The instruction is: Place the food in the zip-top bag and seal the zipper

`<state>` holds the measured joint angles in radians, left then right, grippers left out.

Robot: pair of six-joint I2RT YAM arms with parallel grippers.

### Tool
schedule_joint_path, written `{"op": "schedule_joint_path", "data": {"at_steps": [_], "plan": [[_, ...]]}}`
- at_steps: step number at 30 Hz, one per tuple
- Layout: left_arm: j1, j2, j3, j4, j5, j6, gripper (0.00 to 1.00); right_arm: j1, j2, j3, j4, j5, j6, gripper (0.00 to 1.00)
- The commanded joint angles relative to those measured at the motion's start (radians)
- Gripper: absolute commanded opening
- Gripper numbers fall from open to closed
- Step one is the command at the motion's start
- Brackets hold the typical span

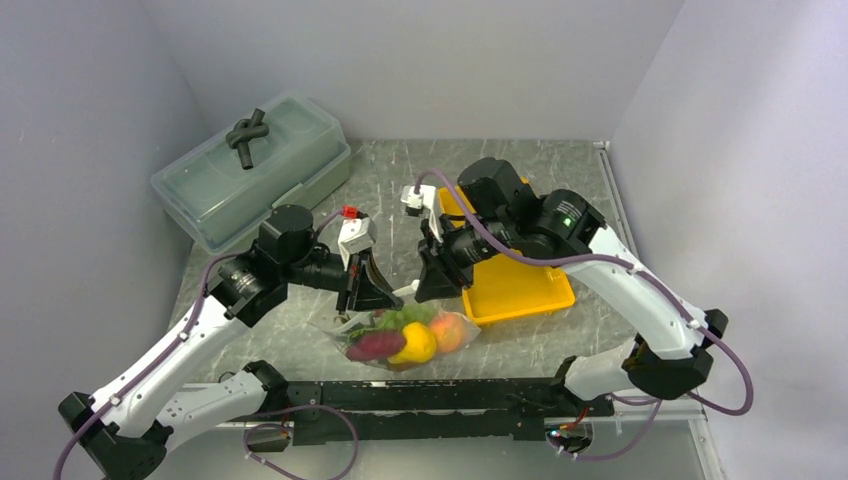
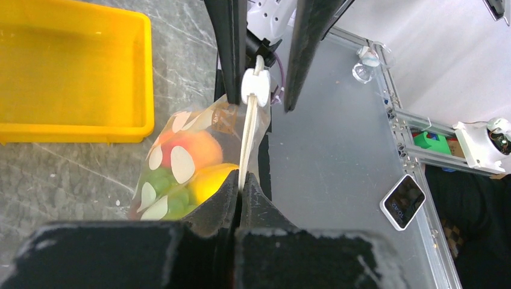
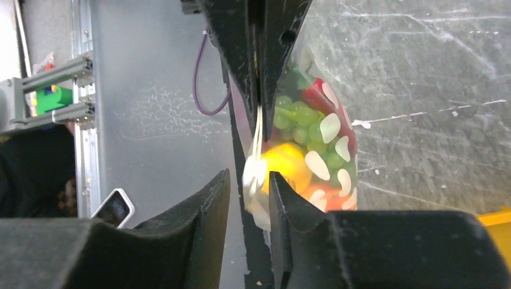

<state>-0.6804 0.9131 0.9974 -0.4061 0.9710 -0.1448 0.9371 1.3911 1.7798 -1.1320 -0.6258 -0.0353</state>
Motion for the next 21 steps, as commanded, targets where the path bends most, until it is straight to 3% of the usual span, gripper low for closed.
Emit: {"op": "schedule_joint_path", "data": {"at_steps": [1,9,21], "plan": [[0.0,-0.029,0.031,0.003,0.051,0.024,0.0,-0.003,-0.11,-0.056,0.115,-0.006,-0.027,0.38],[-0.001,-0.042,0.032,0.016,0.074,0.01,0.0,-0.003,-0.248,-0.235,0.272,-0.021,-0.093,0.62],[0.0,-0.048,0.041,0.007,0.082,0.007,0.0,-0.003,-0.27,-0.341,0.413,-0.048,-0.098,0.64]]}}
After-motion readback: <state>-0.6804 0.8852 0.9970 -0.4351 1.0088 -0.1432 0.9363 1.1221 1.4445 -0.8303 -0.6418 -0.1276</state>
